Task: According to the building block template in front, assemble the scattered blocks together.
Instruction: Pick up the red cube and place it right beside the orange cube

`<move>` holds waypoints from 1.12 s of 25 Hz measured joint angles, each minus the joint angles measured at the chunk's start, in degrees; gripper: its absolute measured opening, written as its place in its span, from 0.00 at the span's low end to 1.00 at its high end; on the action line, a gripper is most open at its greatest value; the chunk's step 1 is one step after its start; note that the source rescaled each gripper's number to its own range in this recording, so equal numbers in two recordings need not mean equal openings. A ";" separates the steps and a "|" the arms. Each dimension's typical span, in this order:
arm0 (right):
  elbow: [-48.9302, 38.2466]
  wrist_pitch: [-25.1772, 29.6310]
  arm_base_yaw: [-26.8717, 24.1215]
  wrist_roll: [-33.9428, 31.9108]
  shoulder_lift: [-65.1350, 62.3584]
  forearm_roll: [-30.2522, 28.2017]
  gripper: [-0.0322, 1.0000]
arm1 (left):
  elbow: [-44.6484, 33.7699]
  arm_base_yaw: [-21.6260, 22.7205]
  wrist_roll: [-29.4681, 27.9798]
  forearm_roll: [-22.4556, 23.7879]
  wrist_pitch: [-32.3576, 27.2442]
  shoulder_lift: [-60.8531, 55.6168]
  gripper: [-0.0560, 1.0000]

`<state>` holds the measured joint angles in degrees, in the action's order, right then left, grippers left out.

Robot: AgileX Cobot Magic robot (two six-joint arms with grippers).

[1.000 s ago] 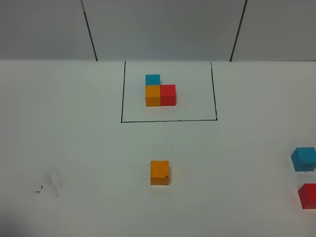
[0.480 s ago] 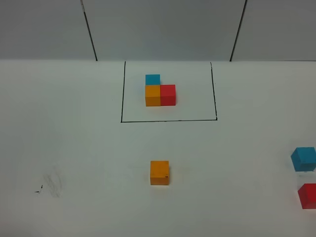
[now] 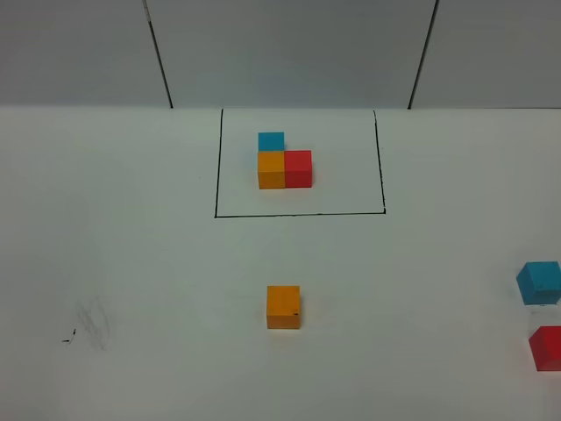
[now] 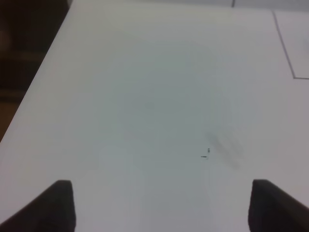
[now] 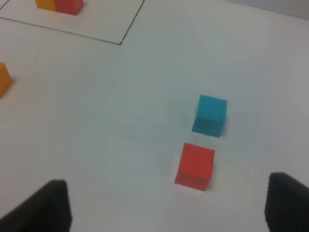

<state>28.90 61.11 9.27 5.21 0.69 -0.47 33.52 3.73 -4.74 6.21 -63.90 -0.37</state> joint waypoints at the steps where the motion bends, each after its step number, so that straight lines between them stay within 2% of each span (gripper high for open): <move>1: 0.00 0.00 0.00 -0.04 0.00 0.00 0.68 | -0.95 1.11 0.00 0.07 0.14 0.00 0.62; 5: 0.00 0.00 0.00 -0.04 0.00 0.00 0.68 | -4.46 3.55 0.00 0.06 1.09 0.00 0.62; 16: 0.00 0.00 0.00 -0.04 0.00 0.00 0.68 | -4.56 3.63 0.00 0.06 1.81 0.00 0.62; 23: 0.00 0.00 0.00 -0.04 0.00 0.00 0.68 | -4.58 -1.06 0.00 0.11 1.81 0.00 0.62; 28: 0.00 0.00 0.00 -0.04 0.00 0.00 0.68 | -4.58 -2.18 -0.11 0.11 1.81 0.00 0.62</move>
<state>28.90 61.11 9.27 5.18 0.69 -0.47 28.95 1.54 -4.85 6.33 -62.09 -0.37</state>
